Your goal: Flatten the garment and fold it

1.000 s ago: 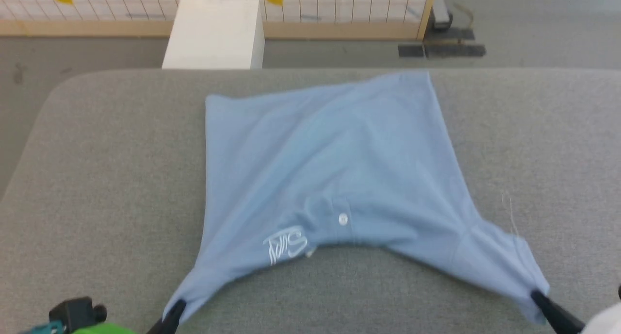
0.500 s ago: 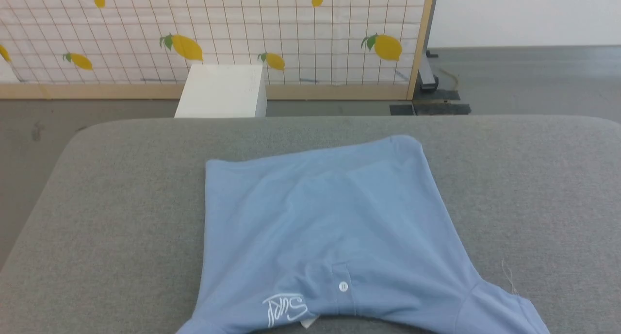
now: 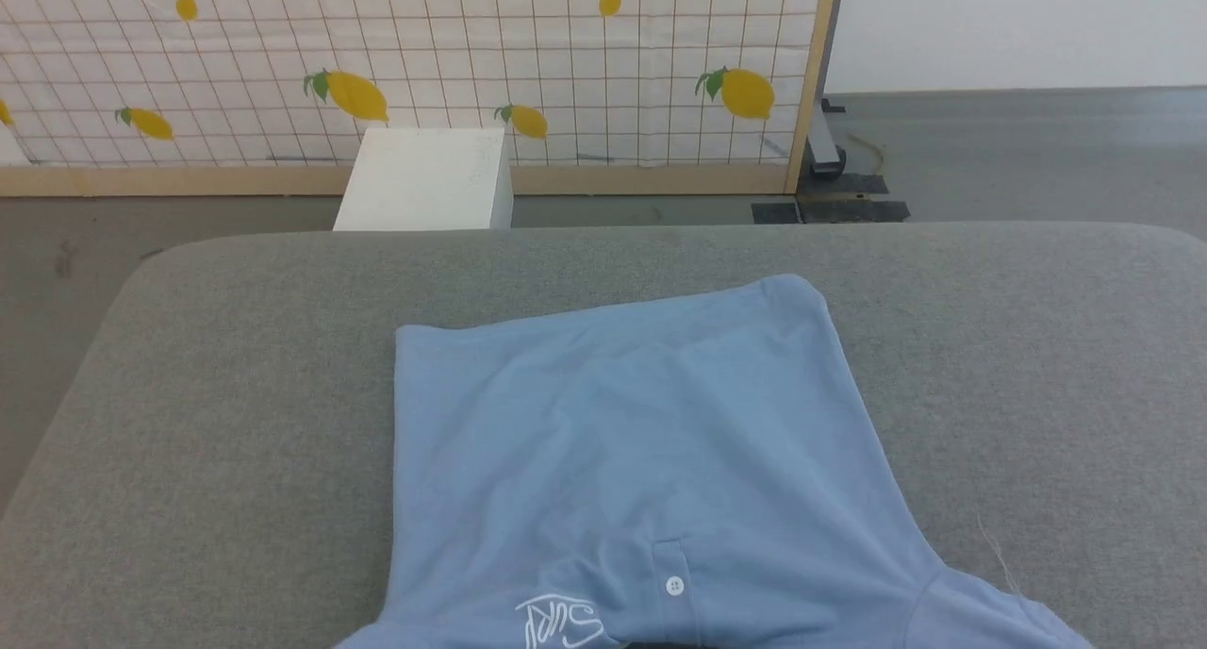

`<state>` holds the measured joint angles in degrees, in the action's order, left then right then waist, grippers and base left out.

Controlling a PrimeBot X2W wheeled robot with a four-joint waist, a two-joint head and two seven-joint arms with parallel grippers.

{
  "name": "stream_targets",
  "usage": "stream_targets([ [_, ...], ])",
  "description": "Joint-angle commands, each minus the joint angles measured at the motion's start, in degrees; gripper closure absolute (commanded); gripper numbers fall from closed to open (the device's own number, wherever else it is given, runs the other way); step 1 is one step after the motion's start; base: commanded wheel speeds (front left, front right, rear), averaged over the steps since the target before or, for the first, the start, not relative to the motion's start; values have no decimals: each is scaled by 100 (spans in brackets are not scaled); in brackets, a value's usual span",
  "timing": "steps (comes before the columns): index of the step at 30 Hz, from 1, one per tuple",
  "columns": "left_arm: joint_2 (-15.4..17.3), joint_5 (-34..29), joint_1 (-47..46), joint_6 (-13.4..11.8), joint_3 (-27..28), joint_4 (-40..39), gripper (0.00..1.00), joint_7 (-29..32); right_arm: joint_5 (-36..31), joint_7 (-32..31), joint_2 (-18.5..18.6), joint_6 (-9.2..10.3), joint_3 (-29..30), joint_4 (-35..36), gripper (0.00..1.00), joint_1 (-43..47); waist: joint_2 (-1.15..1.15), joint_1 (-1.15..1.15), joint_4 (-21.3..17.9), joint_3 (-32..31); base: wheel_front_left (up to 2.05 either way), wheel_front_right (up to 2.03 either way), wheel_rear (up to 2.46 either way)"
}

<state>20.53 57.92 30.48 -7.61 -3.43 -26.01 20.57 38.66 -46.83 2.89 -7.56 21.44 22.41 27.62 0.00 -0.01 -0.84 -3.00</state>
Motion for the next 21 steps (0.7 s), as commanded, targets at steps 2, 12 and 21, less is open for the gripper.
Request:
stream_targets([
  [2, 18, -195, -336, 62, -70, 121, 100, -112, -408, 166, -1, 8, -134, -12, 100, -298, 0, 1, 26, 145, 0, 0, 0],
  [12, -47, -490, -1175, 238, -549, 509, 100, -54, -1066, 1045, 228, 8, -858, -1571, 100, -1033, 0, 1, 114, 430, 0, 0, 0],
  [21, -33, -595, -1410, 263, -649, 480, 100, -44, -937, 1959, 490, 8, -1310, -3201, 56, -1543, 0, 1, 132, 662, 0, 0, 0],
])
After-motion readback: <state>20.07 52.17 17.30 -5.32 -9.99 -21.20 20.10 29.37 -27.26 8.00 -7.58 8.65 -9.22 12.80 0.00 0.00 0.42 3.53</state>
